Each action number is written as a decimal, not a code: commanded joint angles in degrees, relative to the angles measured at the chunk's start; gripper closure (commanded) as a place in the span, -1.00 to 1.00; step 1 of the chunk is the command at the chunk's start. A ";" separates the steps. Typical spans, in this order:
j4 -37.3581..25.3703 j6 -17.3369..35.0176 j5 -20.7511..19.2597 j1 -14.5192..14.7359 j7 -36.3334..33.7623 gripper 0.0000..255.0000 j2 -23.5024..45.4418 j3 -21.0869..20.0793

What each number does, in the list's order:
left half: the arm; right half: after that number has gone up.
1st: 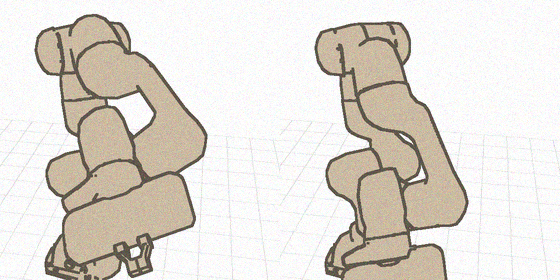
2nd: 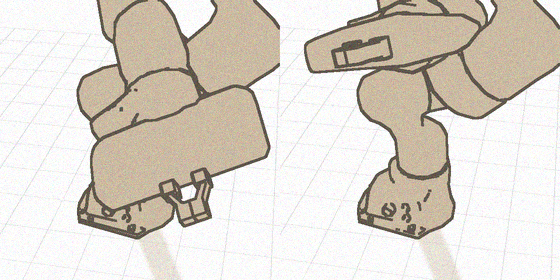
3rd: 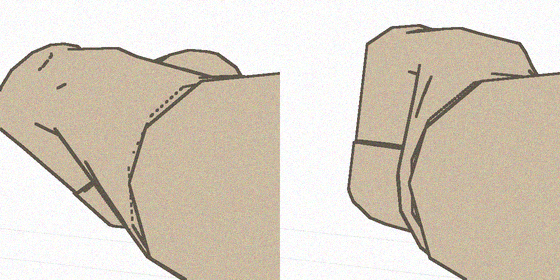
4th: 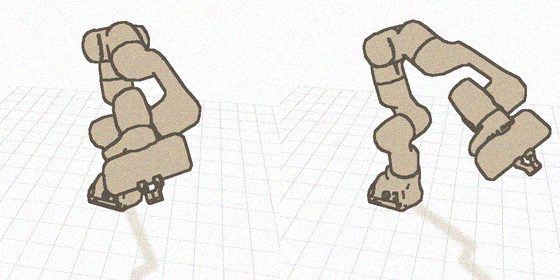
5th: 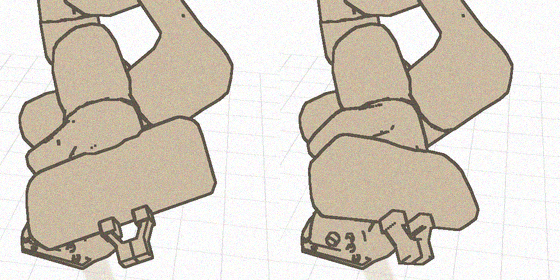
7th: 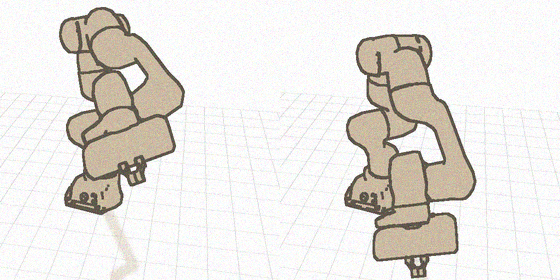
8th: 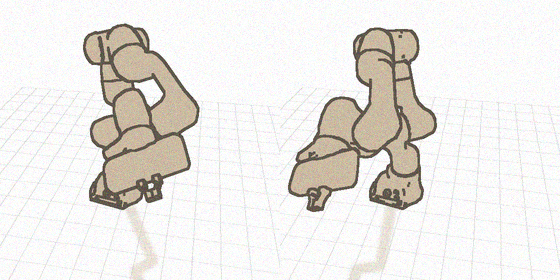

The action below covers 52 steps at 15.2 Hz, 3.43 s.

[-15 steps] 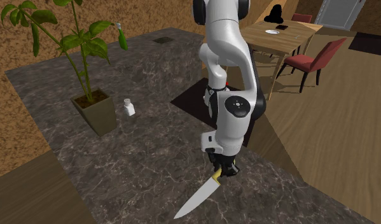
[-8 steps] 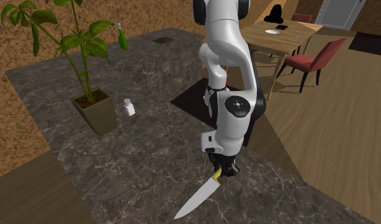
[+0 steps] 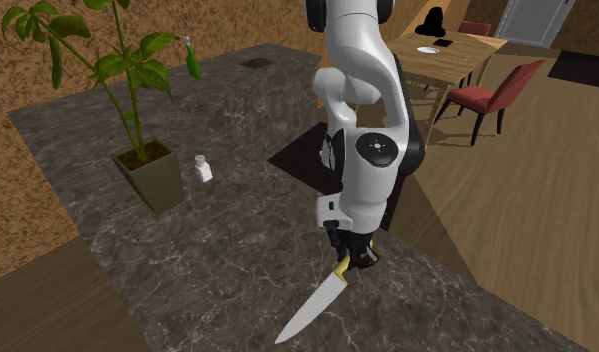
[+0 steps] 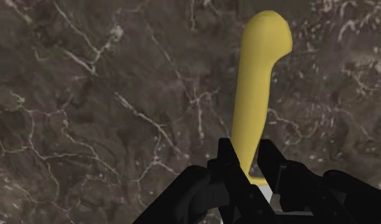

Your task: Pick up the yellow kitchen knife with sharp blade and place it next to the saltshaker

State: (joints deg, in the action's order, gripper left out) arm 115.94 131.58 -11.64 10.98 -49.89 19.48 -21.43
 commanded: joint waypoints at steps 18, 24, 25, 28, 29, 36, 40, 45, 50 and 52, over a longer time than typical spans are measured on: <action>-5.00 -12.44 4.70 -1.19 3.28 1.00 -8.16 -1.68; -7.20 -16.06 5.58 -1.35 3.95 1.00 -9.75 -1.86; -5.64 -15.59 6.12 -2.24 5.39 1.00 -11.01 -1.45; -1.40 -14.38 7.57 -4.74 9.82 1.00 -14.53 0.01; -0.13 -14.04 7.99 -5.52 11.31 1.00 -15.60 0.57; 6.88 -12.29 9.86 -10.49 21.75 1.00 -21.56 5.19; 9.43 -11.65 10.14 -13.18 27.60 1.00 -23.73 8.20; 11.15 -11.08 9.89 -16.51 34.77 1.00 -25.14 12.16; 11.24 -10.71 9.29 -19.85 41.78 1.00 -25.12 16.17; 10.82 -10.62 9.05 -21.20 44.56 1.00 -24.71 17.74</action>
State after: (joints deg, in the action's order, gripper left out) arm 127.15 121.33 -2.49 -9.58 -6.82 -5.19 -4.45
